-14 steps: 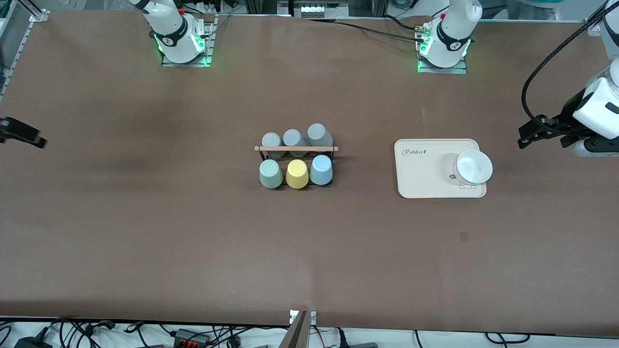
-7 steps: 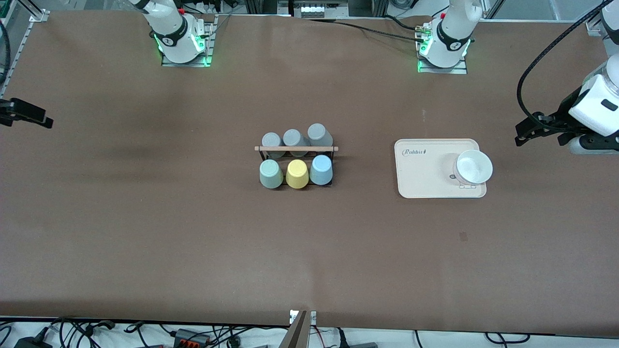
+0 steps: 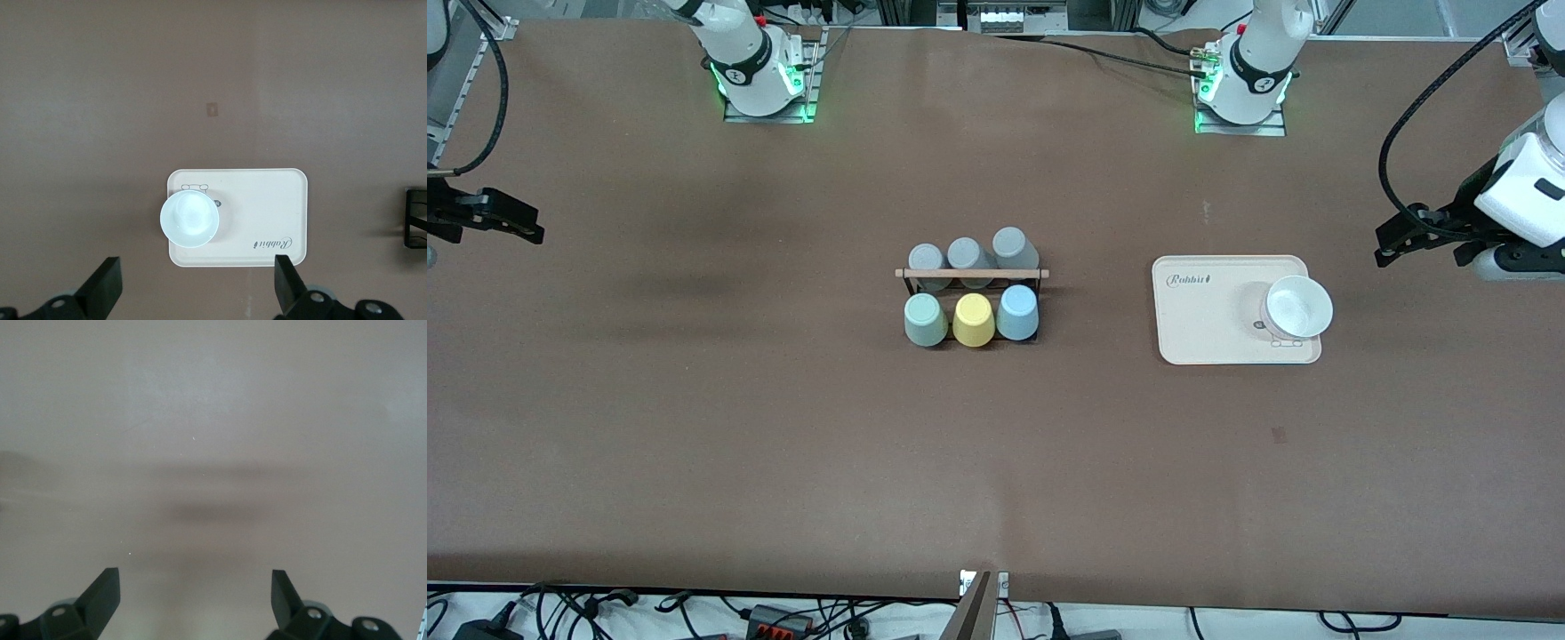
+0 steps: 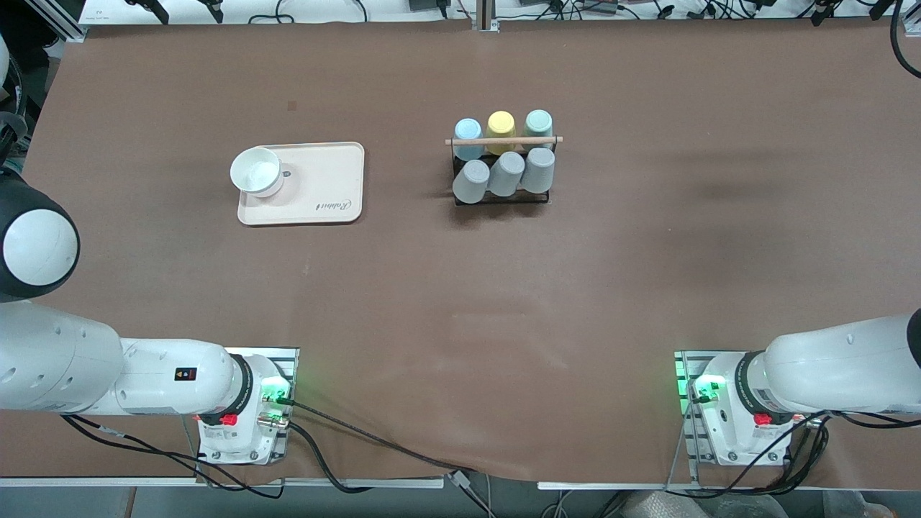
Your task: Hang scattered cups on rack with three cups
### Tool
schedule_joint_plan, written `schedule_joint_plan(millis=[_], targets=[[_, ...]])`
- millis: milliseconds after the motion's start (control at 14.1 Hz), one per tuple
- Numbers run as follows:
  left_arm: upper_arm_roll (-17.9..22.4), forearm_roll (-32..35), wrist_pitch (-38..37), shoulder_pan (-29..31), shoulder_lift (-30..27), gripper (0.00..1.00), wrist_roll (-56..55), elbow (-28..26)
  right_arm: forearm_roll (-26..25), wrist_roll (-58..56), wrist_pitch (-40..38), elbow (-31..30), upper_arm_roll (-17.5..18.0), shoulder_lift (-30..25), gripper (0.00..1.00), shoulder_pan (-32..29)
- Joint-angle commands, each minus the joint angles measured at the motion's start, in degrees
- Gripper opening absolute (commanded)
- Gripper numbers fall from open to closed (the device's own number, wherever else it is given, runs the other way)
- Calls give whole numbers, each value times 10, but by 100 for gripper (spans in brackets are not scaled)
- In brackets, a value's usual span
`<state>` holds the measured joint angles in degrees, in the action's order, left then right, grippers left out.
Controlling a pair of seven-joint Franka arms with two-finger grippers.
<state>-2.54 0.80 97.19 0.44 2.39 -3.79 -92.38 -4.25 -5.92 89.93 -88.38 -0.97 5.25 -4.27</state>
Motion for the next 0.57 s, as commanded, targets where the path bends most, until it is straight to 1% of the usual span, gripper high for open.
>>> schedule_joint_plan(millis=[0,496], targets=[[0,3,-10,-2,-9,100,8,2,10,-1,3,-11,4,-17,100,-10],[-3,3,-9,-2,-9,100,8,2,7,-1,-13,-9,5,-24,100,-7]])
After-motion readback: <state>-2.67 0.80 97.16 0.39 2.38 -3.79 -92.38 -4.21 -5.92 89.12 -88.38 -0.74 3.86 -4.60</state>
